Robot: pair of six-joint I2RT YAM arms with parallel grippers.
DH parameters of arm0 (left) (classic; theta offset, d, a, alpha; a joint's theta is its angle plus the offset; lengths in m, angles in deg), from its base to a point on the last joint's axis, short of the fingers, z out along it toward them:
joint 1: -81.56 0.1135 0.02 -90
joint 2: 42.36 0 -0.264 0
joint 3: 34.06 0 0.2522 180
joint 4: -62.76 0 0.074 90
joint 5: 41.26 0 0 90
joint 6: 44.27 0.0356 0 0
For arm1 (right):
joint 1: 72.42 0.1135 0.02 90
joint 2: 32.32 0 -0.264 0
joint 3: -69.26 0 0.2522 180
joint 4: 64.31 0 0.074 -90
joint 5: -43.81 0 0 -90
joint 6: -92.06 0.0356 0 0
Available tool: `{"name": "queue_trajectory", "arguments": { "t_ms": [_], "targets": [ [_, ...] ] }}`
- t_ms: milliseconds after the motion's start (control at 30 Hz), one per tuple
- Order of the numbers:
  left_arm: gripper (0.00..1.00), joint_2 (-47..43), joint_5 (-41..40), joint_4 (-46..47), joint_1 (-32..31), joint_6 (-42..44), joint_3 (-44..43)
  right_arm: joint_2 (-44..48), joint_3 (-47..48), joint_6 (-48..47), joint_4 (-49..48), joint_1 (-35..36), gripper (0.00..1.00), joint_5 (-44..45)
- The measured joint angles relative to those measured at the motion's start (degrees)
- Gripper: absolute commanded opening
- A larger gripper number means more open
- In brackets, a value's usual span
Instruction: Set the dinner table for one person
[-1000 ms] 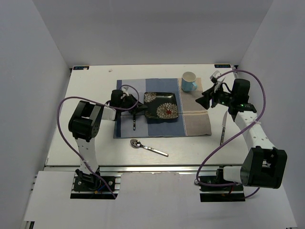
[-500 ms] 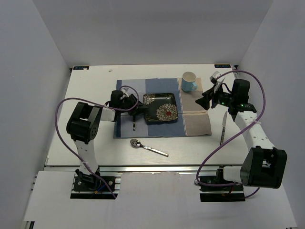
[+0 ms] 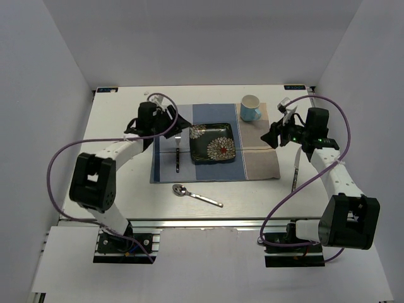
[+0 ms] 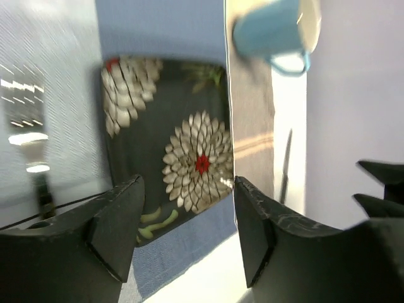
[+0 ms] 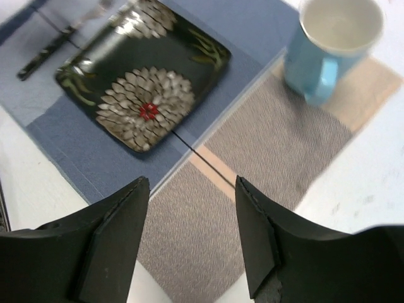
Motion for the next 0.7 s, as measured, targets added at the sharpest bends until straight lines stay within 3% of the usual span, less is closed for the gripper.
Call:
{"name": "queue_trajectory", "arguments": {
  "t_ms": [100,133,233,300,333,367,400,467,700],
  "targets": [
    [0.51,-7.56,-6.43,-6.05,-0.07,3.45,-1.9,0.0,0.02,2.71,2.12,0.0,0.57,5.11],
    [0.29,-10.27,-8.48,-7.74,-0.07,4.26,-1.92,0.0,0.04,3.78,2.99,0.0,0.53,7.61],
    [0.01,-17.51,-15.28,-11.58,0.0,5.55,-1.81,-0.04,0.28,6.71,5.9,-0.02,0.42,16.2],
    [0.03,-21.88,-19.32,-12.83,0.57,5.84,-1.01,-0.2,0.68,7.45,8.39,-0.22,0.38,21.73],
    [0.09,-23.63,-20.61,-12.92,0.92,5.7,-0.28,-0.39,0.79,7.52,9.64,-0.44,0.38,24.24],
    [0.31,-25.16,-21.44,-12.76,1.44,5.66,0.68,-0.68,0.9,7.5,10.91,-0.68,0.39,26.36],
    [0.43,-26.75,-22.16,-12.7,2.21,5.42,2.1,-1.2,1.07,7.37,12.59,-0.94,0.4,28.5],
    [0.58,-28.37,-22.8,-12.92,3.63,4.76,4.44,-2.56,1.18,7.15,15.34,-1.55,0.46,31.87],
    [0.6,-28.92,-23.52,-15.06,6.4,3.52,9.68,-7.21,1.05,6.95,20.44,-4.26,0.57,41.07]
  ]
}}
